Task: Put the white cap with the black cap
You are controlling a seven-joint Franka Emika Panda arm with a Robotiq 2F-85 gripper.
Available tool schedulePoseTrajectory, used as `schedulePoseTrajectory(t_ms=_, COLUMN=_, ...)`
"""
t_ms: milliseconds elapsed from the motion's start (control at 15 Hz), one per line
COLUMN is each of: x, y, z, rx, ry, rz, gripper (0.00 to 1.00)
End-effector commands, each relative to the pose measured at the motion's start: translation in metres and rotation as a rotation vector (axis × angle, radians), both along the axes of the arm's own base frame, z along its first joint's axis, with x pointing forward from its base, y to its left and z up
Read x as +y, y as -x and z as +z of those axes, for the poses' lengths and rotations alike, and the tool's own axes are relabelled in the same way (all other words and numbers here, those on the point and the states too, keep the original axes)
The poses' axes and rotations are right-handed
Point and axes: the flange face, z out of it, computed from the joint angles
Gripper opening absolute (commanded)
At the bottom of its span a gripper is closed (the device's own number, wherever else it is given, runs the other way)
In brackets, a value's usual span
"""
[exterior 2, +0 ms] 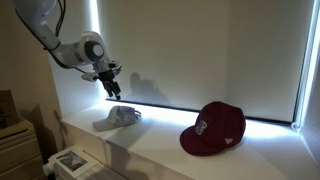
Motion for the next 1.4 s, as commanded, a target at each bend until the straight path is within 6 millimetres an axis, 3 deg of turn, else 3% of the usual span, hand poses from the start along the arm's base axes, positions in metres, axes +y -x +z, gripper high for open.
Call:
schedulePoseTrajectory(t_ms=0, x=0.001, y=-0.039, z=-0.061, rx=0.122, ry=-0.012, rz=-0.039, gripper=1.00)
schedulePoseTrajectory(t_ms=67, x=-0.002, y=-0.019, z=-0.038, rx=0.059, ry=-0.002, rz=-0.030, gripper=1.00)
schedulePoseTrajectory(t_ms=200, x=0.000, y=-0.031, z=-0.066, rx=0.101, ry=-0.006, rz=-0.042, gripper=1.00)
schedulePoseTrajectory(t_ms=267, x=0.000, y=-0.035, z=-0.071, rx=0.104, ry=-0.007, rz=-0.043, gripper=1.00)
schedulePoseTrajectory(t_ms=600, x=0.006, y=-0.041, z=-0.072, rx=0.099, ry=-0.017, rz=-0.005, gripper=1.00)
schedulePoseTrajectory(t_ms=933, x=0.034, y=-0.040, z=-0.085, rx=0.100, ry=0.093, rz=0.260, gripper=1.00)
schedulePoseTrajectory(t_ms=1000, x=0.026, y=-0.037, z=-0.078, rx=0.108, ry=0.046, rz=0.176, gripper=1.00)
schedulePoseTrajectory(t_ms=1333, x=0.038, y=-0.036, z=-0.083, rx=0.112, ry=0.074, rz=0.236, gripper=1.00)
